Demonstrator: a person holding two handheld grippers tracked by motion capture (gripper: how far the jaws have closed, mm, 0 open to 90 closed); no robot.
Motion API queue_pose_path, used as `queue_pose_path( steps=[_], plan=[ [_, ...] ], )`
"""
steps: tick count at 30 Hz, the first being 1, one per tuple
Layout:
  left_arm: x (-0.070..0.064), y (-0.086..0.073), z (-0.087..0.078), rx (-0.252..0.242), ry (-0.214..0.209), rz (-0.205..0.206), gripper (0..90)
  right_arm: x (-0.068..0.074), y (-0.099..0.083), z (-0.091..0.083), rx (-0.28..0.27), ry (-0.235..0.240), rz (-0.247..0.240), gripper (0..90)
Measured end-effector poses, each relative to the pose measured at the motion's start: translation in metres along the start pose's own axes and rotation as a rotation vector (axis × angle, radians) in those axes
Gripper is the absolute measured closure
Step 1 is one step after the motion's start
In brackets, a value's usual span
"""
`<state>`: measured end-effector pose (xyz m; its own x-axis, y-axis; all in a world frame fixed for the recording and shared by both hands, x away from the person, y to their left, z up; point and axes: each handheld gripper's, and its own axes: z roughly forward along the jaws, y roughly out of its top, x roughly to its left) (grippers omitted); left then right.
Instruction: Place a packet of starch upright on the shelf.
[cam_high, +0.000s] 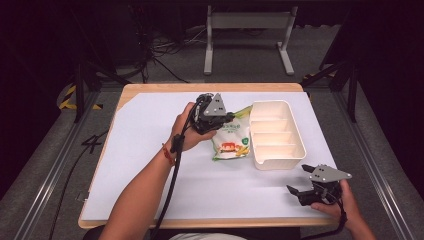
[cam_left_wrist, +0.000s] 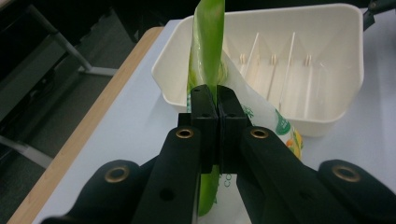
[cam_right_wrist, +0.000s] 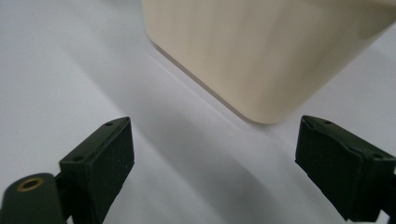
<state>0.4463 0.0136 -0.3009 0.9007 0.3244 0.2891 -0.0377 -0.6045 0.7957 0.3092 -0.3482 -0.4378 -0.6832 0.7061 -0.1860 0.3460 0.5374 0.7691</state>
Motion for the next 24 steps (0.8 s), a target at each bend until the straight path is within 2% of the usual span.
queue_pose_path(
  steps=[4,9,13,16,20,24],
  plan=[
    [0.002,0.009,-0.002,-0.023,0.002,0.003,88.3,0.0,0.0,0.0,0.001,0.0,-0.001,11.2],
    [0.006,0.018,-0.012,-0.069,0.014,-0.013,88.3,0.0,0.0,0.0,0.0,0.003,0.002,11.2],
    [0.006,0.027,-0.012,-0.077,0.019,-0.011,88.3,0.0,0.0,0.0,0.001,0.005,-0.001,11.1],
    [0.003,0.04,-0.006,-0.074,0.014,0.007,88.3,0.001,0.0,0.0,0.003,0.004,0.0,11.1],
    [0.003,0.047,0.0,-0.079,0.006,0.012,88.3,0.0,0.0,0.0,0.001,0.006,0.001,11.1],
    [0.003,0.06,0.013,-0.083,-0.007,0.027,88.3,0.0,0.0,0.0,-0.001,0.006,0.005,11.1]
  ],
)
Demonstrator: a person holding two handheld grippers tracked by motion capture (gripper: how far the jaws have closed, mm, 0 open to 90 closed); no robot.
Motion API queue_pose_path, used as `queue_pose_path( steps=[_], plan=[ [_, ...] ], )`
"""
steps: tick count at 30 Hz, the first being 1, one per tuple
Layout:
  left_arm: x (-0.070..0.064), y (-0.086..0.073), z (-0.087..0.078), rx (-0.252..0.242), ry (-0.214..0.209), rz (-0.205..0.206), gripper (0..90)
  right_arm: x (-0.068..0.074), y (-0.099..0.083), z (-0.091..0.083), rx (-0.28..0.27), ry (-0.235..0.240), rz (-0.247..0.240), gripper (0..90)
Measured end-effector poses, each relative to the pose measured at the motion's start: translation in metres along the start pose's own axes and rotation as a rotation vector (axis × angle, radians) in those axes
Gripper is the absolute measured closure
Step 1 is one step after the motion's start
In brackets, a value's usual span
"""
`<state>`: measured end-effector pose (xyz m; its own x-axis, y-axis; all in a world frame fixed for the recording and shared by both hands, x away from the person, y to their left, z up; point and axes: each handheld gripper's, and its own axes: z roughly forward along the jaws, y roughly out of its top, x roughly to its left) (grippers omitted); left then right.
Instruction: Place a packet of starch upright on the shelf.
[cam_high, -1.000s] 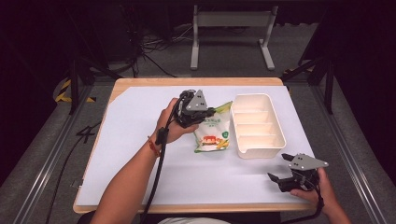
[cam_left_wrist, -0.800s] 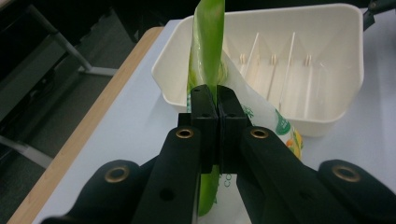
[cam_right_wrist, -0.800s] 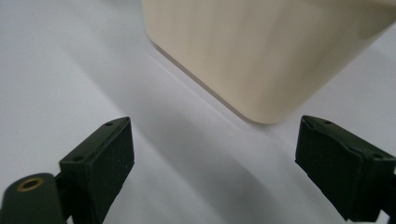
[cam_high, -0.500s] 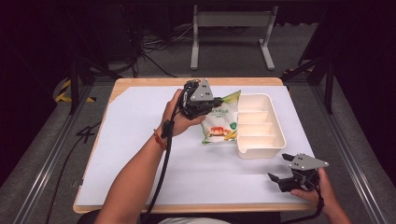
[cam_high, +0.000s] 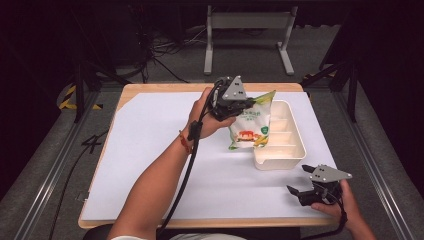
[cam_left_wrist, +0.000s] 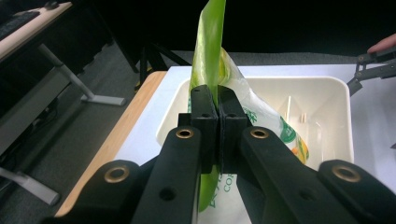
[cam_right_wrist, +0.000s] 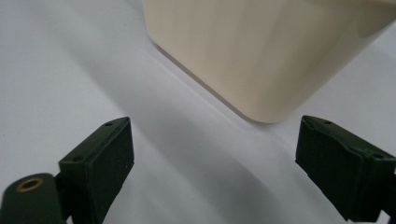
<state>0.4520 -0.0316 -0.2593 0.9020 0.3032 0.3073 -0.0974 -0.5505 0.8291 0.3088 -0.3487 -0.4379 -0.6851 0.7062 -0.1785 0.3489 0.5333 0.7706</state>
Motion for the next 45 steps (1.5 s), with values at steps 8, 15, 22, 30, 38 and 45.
queue_pose_path(
  steps=[8,15,22,30,38,45],
  plan=[
    [-0.004,0.009,0.021,-0.018,-0.017,0.016,88.2,0.0,0.0,0.0,-0.001,0.002,0.003,11.1],
    [-0.006,0.011,0.04,-0.037,-0.038,0.012,88.2,-0.002,-0.001,-0.001,-0.003,-0.012,0.016,11.2],
    [-0.006,0.016,0.054,-0.047,-0.042,0.027,88.2,-0.002,-0.001,-0.002,-0.002,-0.011,0.019,11.2],
    [-0.004,0.021,0.064,-0.052,-0.04,0.024,88.2,-0.003,-0.001,-0.002,-0.006,-0.015,0.022,11.2],
    [-0.011,0.027,0.078,-0.063,-0.037,0.014,88.2,-0.003,-0.002,-0.003,-0.003,-0.018,0.025,11.3],
    [-0.012,0.03,0.087,-0.073,-0.002,-0.018,88.2,-0.003,-0.002,-0.003,-0.002,-0.025,0.02,11.2]
  ],
)
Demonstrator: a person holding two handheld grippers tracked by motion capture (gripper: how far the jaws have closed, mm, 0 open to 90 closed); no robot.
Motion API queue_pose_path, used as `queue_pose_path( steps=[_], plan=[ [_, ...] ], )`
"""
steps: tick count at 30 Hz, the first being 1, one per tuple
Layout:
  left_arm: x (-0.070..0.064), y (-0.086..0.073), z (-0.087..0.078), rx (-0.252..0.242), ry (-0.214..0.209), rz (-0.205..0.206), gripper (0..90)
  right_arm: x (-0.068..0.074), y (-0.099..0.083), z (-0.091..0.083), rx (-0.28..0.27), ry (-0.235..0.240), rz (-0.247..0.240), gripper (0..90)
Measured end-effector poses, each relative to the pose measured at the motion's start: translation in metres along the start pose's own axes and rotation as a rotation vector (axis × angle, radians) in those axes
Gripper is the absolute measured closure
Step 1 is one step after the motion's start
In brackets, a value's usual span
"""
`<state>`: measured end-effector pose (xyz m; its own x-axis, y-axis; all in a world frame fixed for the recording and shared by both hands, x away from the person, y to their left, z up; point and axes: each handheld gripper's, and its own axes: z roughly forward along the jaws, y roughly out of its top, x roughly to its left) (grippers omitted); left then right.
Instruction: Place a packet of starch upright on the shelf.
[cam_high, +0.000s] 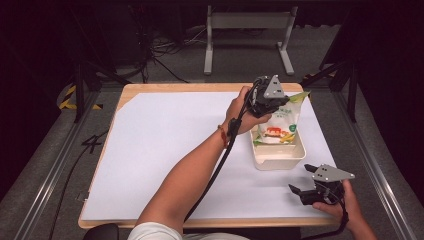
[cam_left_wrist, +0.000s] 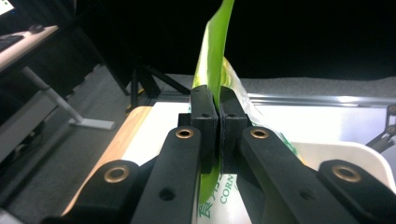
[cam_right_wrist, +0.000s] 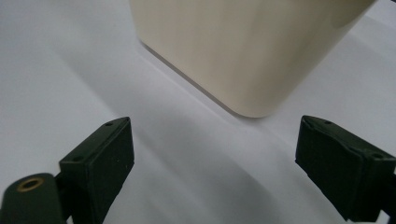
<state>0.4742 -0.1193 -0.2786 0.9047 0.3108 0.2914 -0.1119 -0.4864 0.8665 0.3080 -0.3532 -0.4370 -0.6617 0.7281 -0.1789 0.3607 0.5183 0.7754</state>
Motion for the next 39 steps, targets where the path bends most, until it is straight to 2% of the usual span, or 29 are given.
queue_pose_path(
  steps=[2,3,5,7,9,12,13,16,24,27,32,36,39],
  plan=[
    [0.002,0.0,0.003,0.005,-0.029,-0.01,88.2,0.0,0.0,0.0,0.002,0.001,0.002,11.3],
    [0.001,-0.001,0.005,0.015,-0.025,0.004,88.2,0.0,0.0,0.0,0.005,0.0,-0.001,11.3],
    [-0.002,-0.002,0.008,0.02,-0.05,0.017,88.2,0.0,0.0,0.0,0.002,0.004,-0.006,11.3],
    [-0.005,-0.004,0.01,0.024,-0.053,0.02,88.1,-0.001,-0.001,0.0,0.001,0.0,0.002,11.3],
    [-0.005,-0.007,0.011,0.017,-0.066,0.003,88.0,-0.001,-0.001,0.0,0.0,-0.001,0.003,11.3],
    [-0.004,-0.011,0.013,0.041,-0.059,0.01,87.9,0.0,-0.001,0.0,0.003,0.004,0.001,11.3],
    [-0.005,-0.014,0.016,0.049,-0.071,0.01,87.7,0.0,-0.001,0.001,0.004,0.004,0.0,11.3],
    [-0.007,-0.018,0.018,0.05,-0.074,0.012,87.7,0.0,-0.001,0.001,0.007,0.004,-0.001,11.3],
    [-0.008,-0.029,0.018,0.038,-0.099,-0.026,86.7,0.0,-0.001,0.001,0.008,0.007,-0.005,11.2],
    [-0.008,-0.033,0.017,0.011,-0.097,-0.033,85.6,0.0,-0.001,0.001,0.008,0.008,-0.003,11.3],
    [-0.008,-0.037,0.015,0.001,-0.096,-0.042,84.1,0.0,-0.001,0.001,0.009,0.01,-0.003,11.3],
    [-0.006,-0.04,0.013,0.001,-0.083,-0.06,76.6,0.0,-0.001,0.002,0.007,0.009,-0.003,11.3],
    [-0.005,-0.041,0.01,-0.016,-0.066,-0.076,70.8,0.0,-0.001,0.002,0.005,0.01,-0.003,11.3]
  ],
)
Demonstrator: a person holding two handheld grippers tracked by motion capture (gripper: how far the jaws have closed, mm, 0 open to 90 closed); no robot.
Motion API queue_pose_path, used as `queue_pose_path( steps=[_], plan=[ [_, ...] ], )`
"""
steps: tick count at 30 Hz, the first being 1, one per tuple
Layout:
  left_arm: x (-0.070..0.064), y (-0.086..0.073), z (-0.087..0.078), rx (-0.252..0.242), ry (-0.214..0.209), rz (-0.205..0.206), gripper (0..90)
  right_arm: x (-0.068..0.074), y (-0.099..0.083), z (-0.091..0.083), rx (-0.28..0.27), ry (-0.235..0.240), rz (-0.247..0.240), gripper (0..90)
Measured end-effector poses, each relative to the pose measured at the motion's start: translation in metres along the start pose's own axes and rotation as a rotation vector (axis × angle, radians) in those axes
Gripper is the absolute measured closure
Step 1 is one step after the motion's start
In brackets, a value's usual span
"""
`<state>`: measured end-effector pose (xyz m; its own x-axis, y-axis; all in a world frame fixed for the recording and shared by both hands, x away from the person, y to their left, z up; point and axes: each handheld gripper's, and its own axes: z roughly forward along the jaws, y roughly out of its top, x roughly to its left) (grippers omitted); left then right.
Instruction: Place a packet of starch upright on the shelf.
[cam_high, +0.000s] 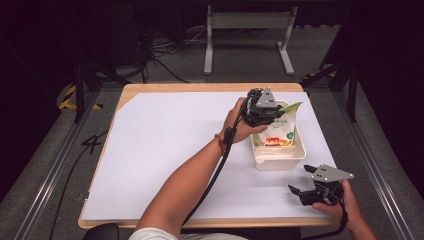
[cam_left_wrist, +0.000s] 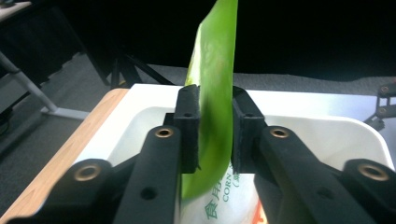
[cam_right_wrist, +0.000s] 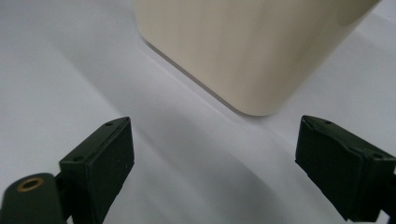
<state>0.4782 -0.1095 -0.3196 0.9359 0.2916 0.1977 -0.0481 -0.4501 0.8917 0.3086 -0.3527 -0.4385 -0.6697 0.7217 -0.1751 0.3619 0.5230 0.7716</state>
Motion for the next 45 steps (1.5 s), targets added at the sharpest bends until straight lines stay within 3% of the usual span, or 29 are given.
queue_pose_path(
  steps=[10,17,27,45],
  plan=[
    [0.002,0.002,-0.017,-0.022,0.037,0.009,61.3,0.001,0.001,0.001,0.006,0.001,-0.007,11.4],
    [0.002,-0.002,-0.029,0.021,0.055,0.035,56.4,0.002,0.001,0.001,0.008,0.004,-0.01,11.4],
    [0.008,-0.018,-0.046,0.127,0.076,0.058,50.0,0.003,0.002,0.002,0.014,0.003,-0.013,11.5],
    [0.012,-0.042,-0.061,0.216,0.096,0.072,42.0,0.003,0.002,0.002,0.013,0.003,-0.011,11.5]
  ],
)
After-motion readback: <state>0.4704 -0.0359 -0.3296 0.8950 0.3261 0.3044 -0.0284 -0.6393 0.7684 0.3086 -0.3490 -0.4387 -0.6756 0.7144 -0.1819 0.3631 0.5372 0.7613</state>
